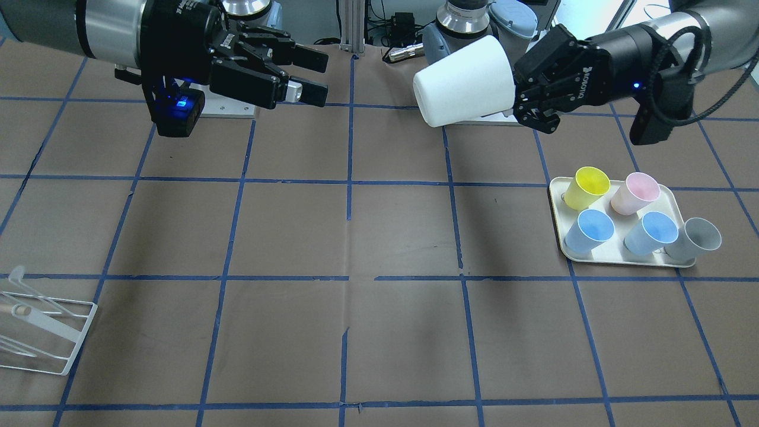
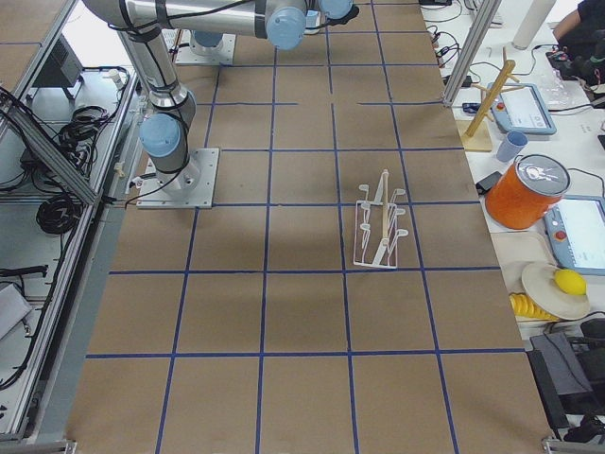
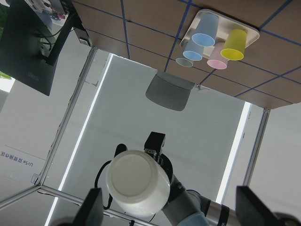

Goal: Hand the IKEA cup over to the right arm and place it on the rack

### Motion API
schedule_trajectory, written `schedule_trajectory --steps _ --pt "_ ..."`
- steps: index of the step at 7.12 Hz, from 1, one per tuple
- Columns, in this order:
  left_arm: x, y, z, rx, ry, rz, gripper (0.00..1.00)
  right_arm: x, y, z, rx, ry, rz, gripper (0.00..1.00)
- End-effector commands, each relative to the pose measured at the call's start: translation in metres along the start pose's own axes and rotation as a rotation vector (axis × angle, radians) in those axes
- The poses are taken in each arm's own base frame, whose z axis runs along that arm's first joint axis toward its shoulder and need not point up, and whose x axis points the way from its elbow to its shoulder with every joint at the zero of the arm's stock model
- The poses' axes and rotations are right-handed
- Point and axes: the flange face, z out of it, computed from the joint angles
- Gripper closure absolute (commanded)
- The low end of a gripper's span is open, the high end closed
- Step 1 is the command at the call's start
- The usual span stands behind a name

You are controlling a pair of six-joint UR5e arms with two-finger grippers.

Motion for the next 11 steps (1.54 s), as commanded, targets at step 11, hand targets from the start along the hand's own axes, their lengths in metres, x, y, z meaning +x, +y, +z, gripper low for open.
schedule_trajectory --steps 11 --pt "0.004 0.060 0.056 0.022 0.168 0.008 1.00 0.000 0.024 0.019 -0.052 0.010 0.147 0.00"
